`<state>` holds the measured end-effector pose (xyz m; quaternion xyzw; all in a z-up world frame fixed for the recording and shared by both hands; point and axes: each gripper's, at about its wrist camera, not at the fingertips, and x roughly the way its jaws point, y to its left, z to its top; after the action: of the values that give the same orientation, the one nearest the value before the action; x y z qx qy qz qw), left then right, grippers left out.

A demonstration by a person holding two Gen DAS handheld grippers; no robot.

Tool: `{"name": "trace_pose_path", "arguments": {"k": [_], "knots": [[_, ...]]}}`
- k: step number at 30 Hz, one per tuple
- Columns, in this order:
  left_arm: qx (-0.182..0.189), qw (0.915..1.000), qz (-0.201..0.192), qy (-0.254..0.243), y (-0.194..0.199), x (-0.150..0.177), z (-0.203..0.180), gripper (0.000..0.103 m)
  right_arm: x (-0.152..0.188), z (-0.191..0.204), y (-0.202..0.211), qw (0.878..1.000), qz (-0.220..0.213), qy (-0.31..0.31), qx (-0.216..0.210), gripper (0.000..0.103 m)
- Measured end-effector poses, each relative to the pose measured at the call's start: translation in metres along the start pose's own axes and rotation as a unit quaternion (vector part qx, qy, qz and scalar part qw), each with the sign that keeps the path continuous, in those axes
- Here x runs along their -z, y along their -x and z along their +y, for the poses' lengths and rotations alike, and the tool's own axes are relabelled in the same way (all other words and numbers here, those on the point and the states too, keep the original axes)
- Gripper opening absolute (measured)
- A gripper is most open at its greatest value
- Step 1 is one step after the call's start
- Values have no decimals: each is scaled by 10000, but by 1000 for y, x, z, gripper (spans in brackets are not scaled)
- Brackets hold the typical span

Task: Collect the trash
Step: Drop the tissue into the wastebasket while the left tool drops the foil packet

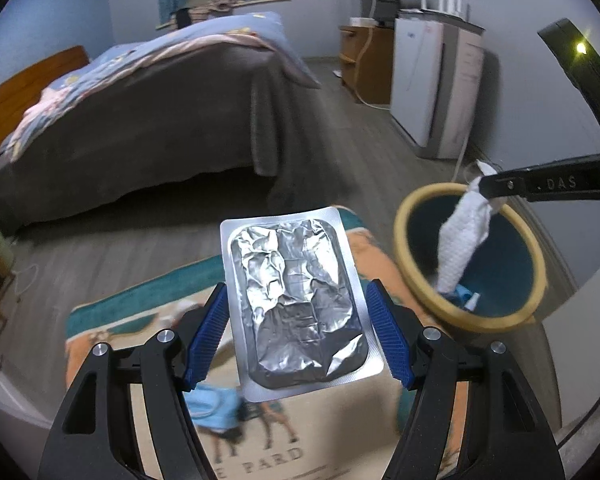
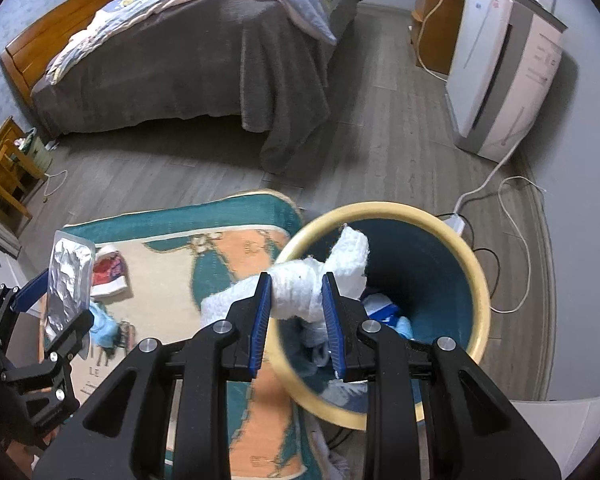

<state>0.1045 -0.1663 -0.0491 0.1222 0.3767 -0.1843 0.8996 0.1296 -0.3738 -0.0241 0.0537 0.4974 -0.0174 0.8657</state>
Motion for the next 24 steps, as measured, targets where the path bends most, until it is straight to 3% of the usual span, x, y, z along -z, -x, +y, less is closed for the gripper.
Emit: {"name": "trace_pose_path", "arguments": {"k": [7, 13, 18, 24], "knots": [[375, 9990, 95, -235, -17, -3, -36, 70, 1, -38, -9, 9993, 78, -316, 173, 25], [625, 9965, 207, -516, -34, -3, -73, 70, 6, -71, -19, 9964, 187, -512, 642, 26], [1054, 9918, 494, -535, -55, -6, -105, 70, 10, -104, -26, 9913, 268, -844, 974, 26], [1225, 9896, 553, -508, -78, -17, -128, 71, 10, -117, -26, 9892, 245, -1097, 937, 30]]}}
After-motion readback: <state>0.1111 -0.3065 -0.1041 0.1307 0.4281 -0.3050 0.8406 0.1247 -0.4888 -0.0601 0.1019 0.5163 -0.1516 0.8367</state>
